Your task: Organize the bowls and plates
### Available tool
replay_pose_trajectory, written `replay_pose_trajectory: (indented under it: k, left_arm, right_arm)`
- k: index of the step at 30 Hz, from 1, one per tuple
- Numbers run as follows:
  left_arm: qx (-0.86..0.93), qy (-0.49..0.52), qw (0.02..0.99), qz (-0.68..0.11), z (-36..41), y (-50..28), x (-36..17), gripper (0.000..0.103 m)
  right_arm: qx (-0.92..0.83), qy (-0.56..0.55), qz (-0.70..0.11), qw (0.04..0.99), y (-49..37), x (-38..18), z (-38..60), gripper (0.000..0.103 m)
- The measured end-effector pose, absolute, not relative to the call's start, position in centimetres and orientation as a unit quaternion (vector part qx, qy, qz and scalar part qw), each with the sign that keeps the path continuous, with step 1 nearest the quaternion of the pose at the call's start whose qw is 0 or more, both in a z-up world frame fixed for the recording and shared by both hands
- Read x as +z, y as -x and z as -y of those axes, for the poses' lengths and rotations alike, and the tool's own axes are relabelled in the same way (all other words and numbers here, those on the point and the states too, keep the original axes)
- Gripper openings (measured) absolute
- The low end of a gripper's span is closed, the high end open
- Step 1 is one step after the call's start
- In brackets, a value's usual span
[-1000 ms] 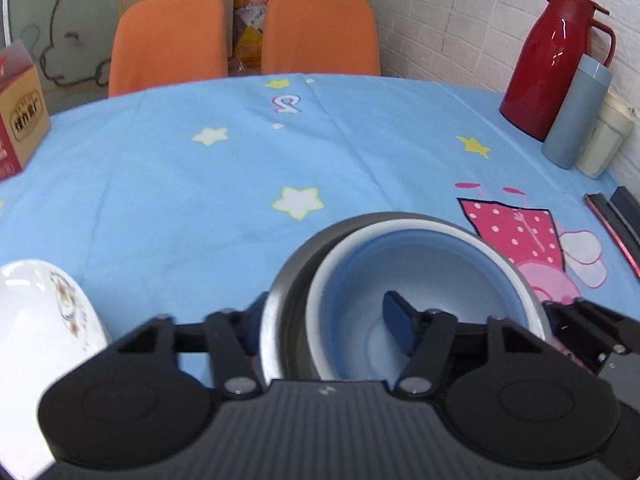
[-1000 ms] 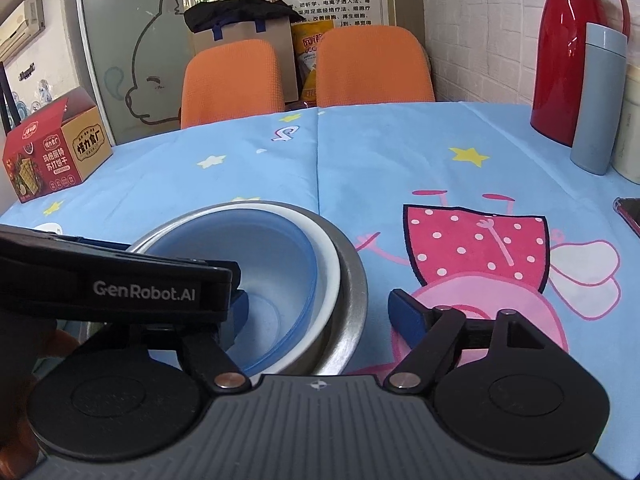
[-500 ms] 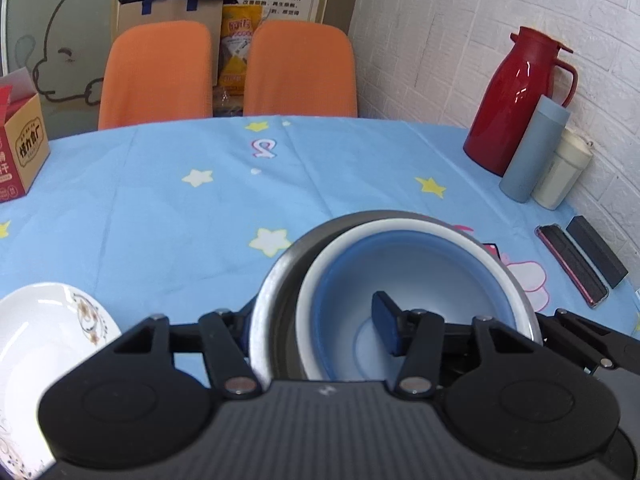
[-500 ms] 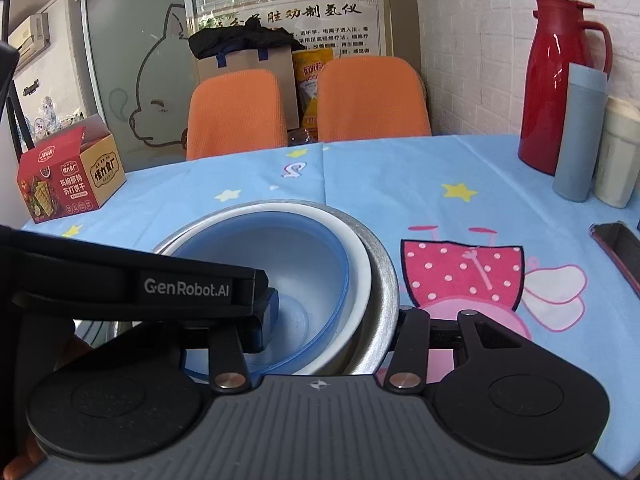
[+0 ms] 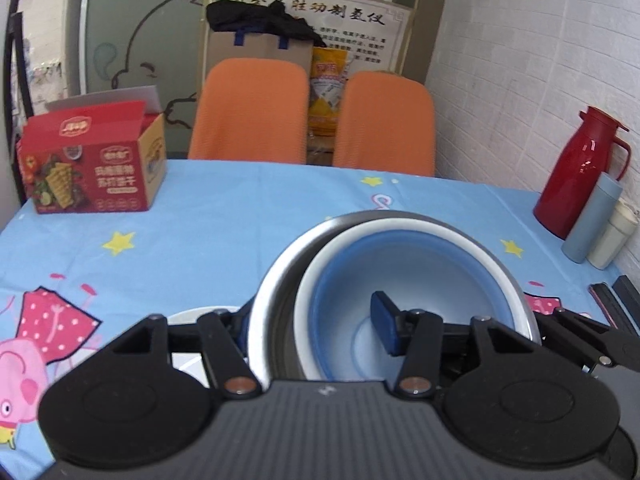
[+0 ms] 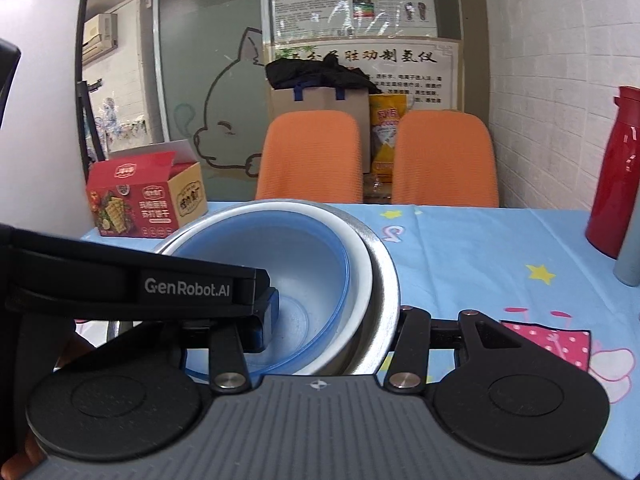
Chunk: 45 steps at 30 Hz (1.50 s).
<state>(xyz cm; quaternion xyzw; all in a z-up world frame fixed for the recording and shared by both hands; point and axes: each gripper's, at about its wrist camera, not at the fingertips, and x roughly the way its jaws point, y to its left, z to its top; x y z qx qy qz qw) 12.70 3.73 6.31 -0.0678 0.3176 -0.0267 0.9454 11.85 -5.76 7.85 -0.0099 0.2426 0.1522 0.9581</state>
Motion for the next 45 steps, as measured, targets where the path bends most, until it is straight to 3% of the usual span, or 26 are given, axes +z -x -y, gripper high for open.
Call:
replay_pose_trajectory:
  k: [11, 28, 32, 35, 45]
  left_arm:
    - [0.039, 0.106, 0.924, -0.365, -11.8, -11.8, 1.5, 0.052]
    - [0.033, 0.092, 0.927, -0.362, -11.7, -12.0, 0.4, 0.051]
    - [0.047, 0.069, 0.935, -0.345, -11.2, -11.8, 0.6, 0.061]
    - [0.052, 0.068, 0.942, -0.326, -11.3, -11.3, 1.3, 0.086]
    - [0.063, 0.095, 0.947, -0.301, -12.4, -10.3, 2.9, 0.092]
  right_arm:
    - [0.231, 0.027, -0.303, 0.924, -12.7, 4.1, -2.1, 0.080]
    - [0.230, 0.026, -0.326, 0.917, -13.2, 2.6, -2.6, 0.085]
    - [0.234, 0.035, -0.319, 0.918, -12.9, 2.7, -3.0, 0.094]
    - [0.233, 0.038, -0.314, 0.920, -12.8, 2.8, -2.9, 0.101]
    - [0.223, 0.007, -0.264, 0.939, -11.7, 4.5, -1.8, 0.103]
